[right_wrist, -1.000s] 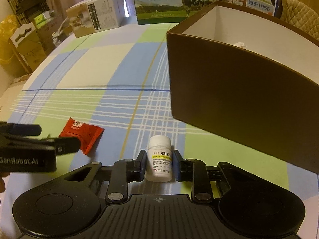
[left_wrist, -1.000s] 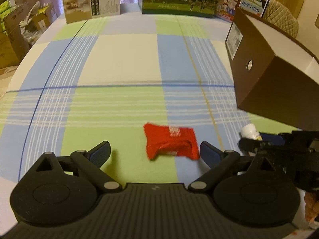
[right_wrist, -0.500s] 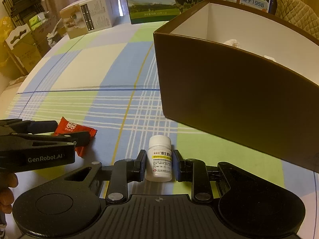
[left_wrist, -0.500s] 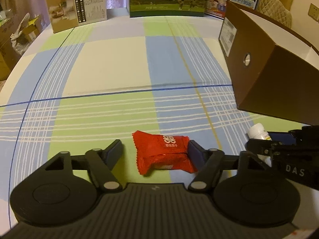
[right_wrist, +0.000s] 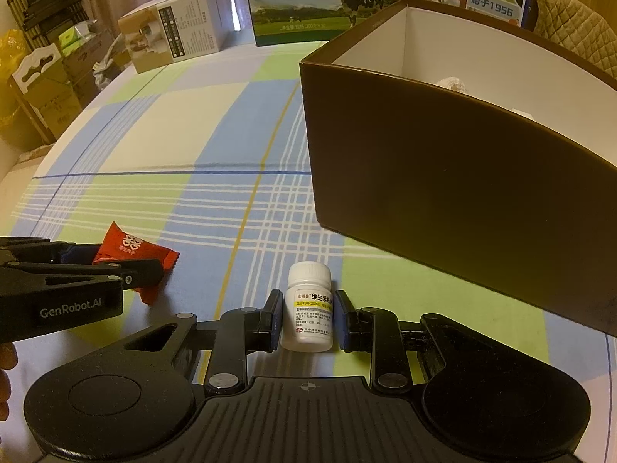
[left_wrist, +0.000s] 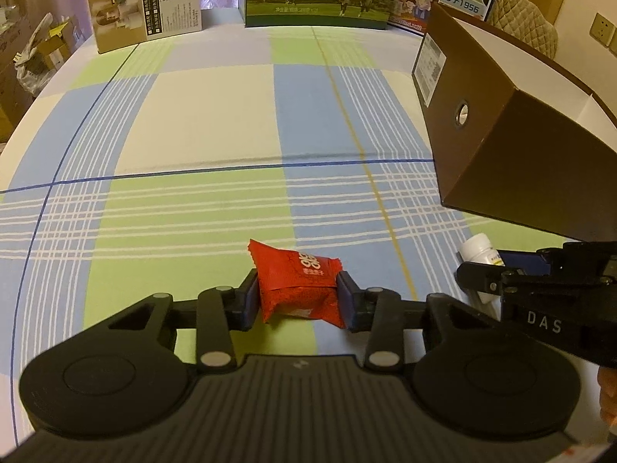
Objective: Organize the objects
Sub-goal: 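Grasp the white pill bottle with the right tool while the left tool grasps the red packet, then carry the red packet and pill bottle with both tools over the brown box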
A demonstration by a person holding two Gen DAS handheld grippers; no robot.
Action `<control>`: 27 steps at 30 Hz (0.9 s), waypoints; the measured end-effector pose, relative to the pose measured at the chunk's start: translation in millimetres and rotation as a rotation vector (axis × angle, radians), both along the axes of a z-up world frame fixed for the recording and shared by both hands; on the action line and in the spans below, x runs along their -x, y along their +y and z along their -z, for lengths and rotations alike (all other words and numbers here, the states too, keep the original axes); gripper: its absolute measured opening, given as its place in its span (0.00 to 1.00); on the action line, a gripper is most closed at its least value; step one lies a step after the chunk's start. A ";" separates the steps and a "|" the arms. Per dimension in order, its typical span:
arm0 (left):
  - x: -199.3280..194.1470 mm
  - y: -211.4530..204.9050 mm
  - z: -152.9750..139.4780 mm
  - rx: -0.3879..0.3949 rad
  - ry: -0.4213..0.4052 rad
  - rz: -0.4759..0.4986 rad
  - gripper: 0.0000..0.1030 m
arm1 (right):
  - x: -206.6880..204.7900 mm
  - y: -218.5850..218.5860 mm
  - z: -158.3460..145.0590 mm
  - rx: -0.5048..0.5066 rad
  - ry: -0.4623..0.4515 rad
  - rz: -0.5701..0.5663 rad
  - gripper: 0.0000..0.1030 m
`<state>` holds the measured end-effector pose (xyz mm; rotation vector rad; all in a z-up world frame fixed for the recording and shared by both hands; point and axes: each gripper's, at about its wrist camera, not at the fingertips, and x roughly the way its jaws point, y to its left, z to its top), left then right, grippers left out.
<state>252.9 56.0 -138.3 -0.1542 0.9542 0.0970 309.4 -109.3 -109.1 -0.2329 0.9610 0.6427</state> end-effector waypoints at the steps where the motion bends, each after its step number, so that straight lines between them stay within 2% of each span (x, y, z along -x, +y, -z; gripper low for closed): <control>1: 0.3 -0.2 0.0 -0.001 0.000 0.001 0.34 | 0.0 0.1 0.0 0.000 0.000 -0.001 0.24; 27: 9.2 -0.7 -9.8 -0.005 -0.014 0.002 0.33 | 2.0 -2.2 -6.1 -0.027 0.039 -0.006 0.24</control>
